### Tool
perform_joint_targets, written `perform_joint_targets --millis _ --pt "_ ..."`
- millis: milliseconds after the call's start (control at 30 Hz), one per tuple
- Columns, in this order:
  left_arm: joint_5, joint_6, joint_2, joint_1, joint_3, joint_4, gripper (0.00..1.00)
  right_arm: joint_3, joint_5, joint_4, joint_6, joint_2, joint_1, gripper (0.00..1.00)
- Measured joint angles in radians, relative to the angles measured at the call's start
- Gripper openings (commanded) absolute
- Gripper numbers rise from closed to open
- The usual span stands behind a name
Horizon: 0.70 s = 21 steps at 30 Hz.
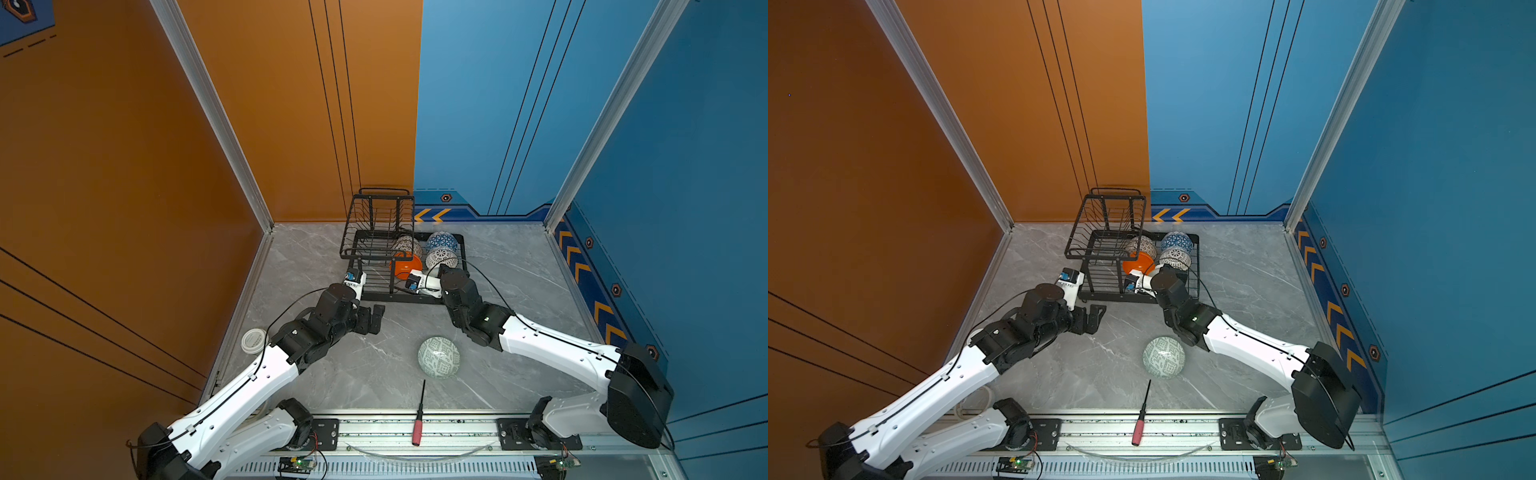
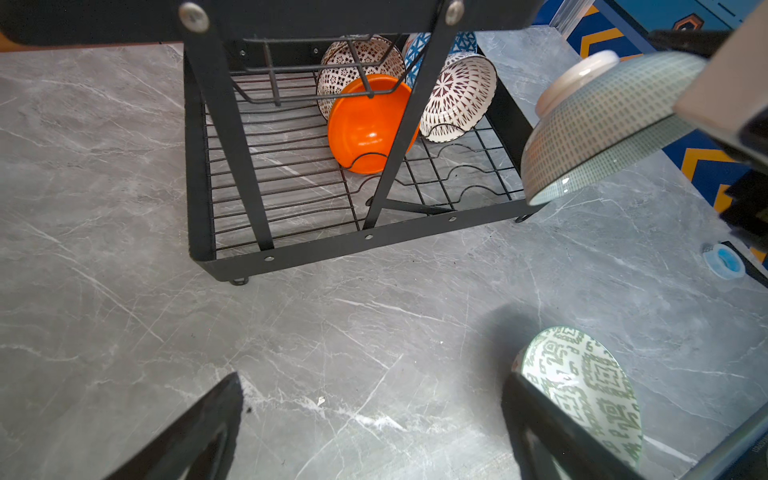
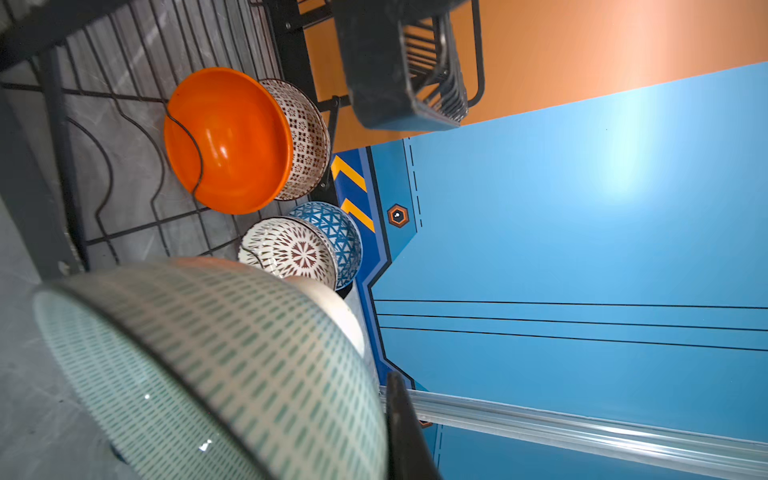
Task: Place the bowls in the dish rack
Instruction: 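Lower the pale green bowl on edge into the rack beside the white-and-maroon bowl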
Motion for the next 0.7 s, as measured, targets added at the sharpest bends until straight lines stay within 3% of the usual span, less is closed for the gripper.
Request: perform_joint_targets --millis 333,700 --pt "0.004 0.000 0.000 0.011 0.000 -0.004 0.98 0.013 0.014 0.042 -0.071 0.127 -0.082 0.00" --pt "0.004 0.000 -0.027 0.025 -0.001 -0.021 0.98 0.202 0.021 -0.061 -0.041 0.290 -0.111 0.00"
